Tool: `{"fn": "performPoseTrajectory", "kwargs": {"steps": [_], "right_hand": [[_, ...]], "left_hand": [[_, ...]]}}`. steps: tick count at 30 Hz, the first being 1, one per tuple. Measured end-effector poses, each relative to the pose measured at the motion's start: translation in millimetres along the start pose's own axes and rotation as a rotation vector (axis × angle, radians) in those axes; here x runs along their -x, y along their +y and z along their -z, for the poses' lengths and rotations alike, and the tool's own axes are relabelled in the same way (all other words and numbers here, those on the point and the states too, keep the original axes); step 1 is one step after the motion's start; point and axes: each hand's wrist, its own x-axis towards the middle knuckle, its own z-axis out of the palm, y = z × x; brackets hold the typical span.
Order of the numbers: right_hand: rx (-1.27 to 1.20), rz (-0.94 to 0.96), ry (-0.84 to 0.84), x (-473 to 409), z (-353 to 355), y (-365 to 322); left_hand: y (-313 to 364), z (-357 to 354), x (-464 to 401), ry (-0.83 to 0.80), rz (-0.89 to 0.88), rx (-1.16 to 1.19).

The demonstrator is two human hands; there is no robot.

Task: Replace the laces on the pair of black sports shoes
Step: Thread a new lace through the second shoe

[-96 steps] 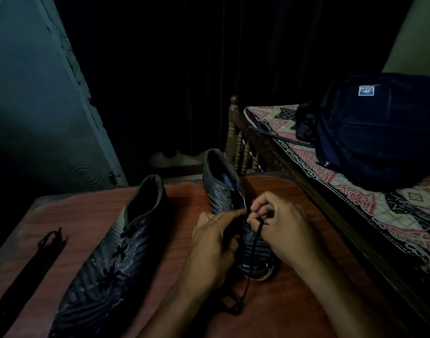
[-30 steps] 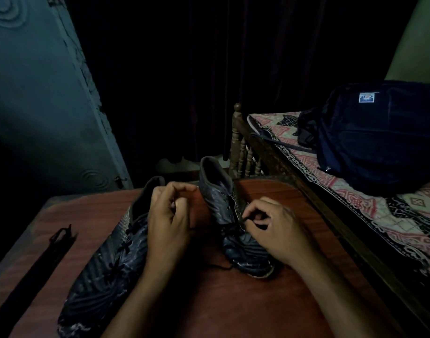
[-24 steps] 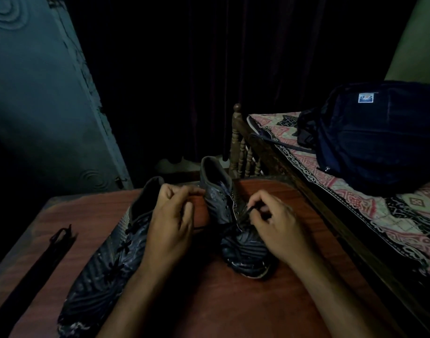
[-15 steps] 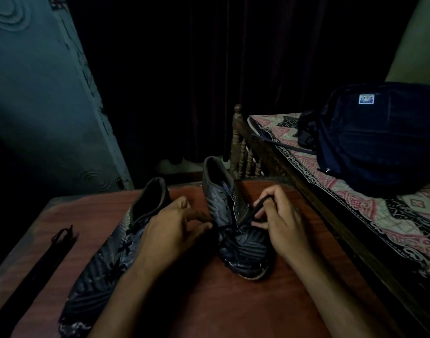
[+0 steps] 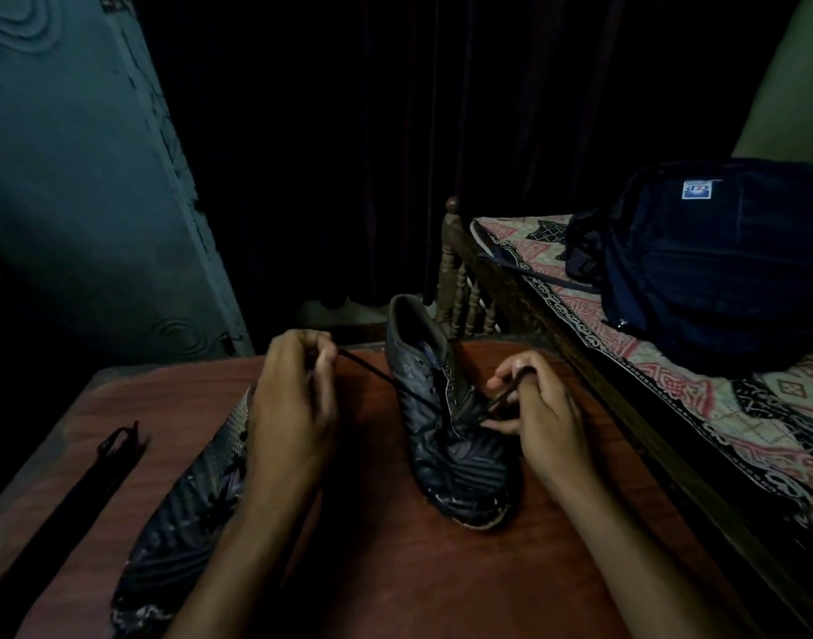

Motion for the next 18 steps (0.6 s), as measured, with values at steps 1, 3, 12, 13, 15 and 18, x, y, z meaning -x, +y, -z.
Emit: {"fn": "performPoseTrajectory", "kwargs": {"steps": [1,3,12,13,15,18], "right_hand": [[-0.005,-0.003,-0.005,0,0,0],[-0.024,-0.012,-0.022,-1,1,1],[-0.371,-0.198,-0.126,0,8,-9],[-0.377,-0.207,-0.137,0,8,-10],[-0.371,-0.217,-0.155,0,9,-9],[-0.356,-0.229,-0.167,-2,10,-9]], "left_hand": [[-1,-5,2,0.003,0.125,0.178],[-1,-14,8,-0.018,0.343,0.54],[-5,-24,16,-0.18,0.203,0.424],[-7,-23,16,-0.227,0.128,0.327],[-7,-22,16,-0.356,0.006,0.138],[-14,-25,17,-0.465,-0.037,0.023]]}}
